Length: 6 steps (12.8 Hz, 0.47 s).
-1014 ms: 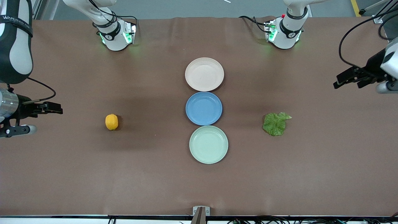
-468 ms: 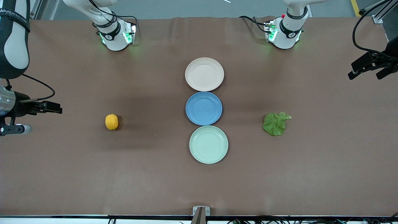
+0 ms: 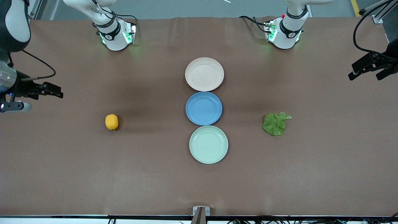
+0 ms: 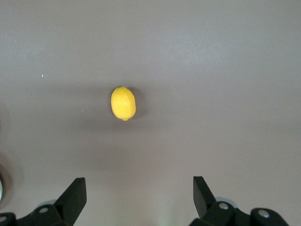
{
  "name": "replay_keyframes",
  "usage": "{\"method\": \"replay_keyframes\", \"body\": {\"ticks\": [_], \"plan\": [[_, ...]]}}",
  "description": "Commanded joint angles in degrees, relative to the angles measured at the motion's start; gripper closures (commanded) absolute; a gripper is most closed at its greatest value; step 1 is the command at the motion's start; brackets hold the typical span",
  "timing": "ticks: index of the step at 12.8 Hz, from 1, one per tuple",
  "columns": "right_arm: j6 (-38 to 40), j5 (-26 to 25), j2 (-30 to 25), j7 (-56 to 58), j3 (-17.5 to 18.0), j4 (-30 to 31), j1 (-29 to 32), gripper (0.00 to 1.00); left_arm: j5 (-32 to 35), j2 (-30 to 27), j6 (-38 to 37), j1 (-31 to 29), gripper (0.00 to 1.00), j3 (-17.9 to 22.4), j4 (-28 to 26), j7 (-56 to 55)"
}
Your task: Pick lemon and lettuce from plates
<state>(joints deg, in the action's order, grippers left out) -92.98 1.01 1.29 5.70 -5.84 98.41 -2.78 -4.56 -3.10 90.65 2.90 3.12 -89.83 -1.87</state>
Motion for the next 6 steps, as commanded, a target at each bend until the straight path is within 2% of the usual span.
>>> {"method": "replay_keyframes", "body": {"ticks": [1, 4, 6], "plan": [[-1.3, 0.0, -4.7, -0.2, 0.5, 4.8, 0.2, 0.00, 1.1, 0.6, -1.4, 0.2, 0.00, 0.0, 1.6, -0.1], [0.2, -0.2, -5.7, 2.8, 0.8, 4.6, 2.0, 0.00, 1.1, 0.6, -1.4, 0.2, 0.00, 0.1, 1.6, 0.4], [0.3, -0.2, -6.1, 2.8, 2.8, 4.6, 3.5, 0.00, 1.1, 0.6, -1.4, 0.2, 0.00, 0.1, 1.7, 0.3]]}}
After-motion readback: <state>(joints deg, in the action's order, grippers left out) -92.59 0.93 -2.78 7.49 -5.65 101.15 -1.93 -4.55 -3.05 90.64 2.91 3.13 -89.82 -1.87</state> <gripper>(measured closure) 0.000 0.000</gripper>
